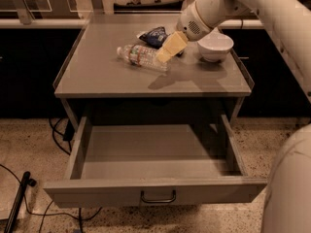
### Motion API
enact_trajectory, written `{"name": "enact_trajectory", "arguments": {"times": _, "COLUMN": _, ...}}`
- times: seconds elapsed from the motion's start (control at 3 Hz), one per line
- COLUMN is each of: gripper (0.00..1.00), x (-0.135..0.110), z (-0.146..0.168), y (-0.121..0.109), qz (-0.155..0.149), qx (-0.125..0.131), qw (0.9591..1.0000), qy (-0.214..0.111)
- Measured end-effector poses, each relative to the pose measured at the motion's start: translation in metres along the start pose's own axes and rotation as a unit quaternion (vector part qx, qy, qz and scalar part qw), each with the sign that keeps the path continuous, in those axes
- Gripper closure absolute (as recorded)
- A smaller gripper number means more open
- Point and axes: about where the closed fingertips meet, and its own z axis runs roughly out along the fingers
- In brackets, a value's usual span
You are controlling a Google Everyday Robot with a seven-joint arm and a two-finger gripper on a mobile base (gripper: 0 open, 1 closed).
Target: Place water bottle into top drawer
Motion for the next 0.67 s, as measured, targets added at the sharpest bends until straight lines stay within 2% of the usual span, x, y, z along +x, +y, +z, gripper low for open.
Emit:
{"name": "enact_trajectory", "arguments": {"times": 0.33, "gripper": 0.00, "x": -0.002, "z": 0.026, "y": -0.022, "qz": -0.011, "qx": 0.007, "qw": 0.9997, "qy": 0.022}}
{"name": "enact_trajectory", "arguments": {"times": 0.67, "gripper": 0.00, "x": 0.004, "z": 0.039, "y": -0.028, "qz": -0.007, "qx": 0.005, "qw": 0.9995, "qy": 0.030}}
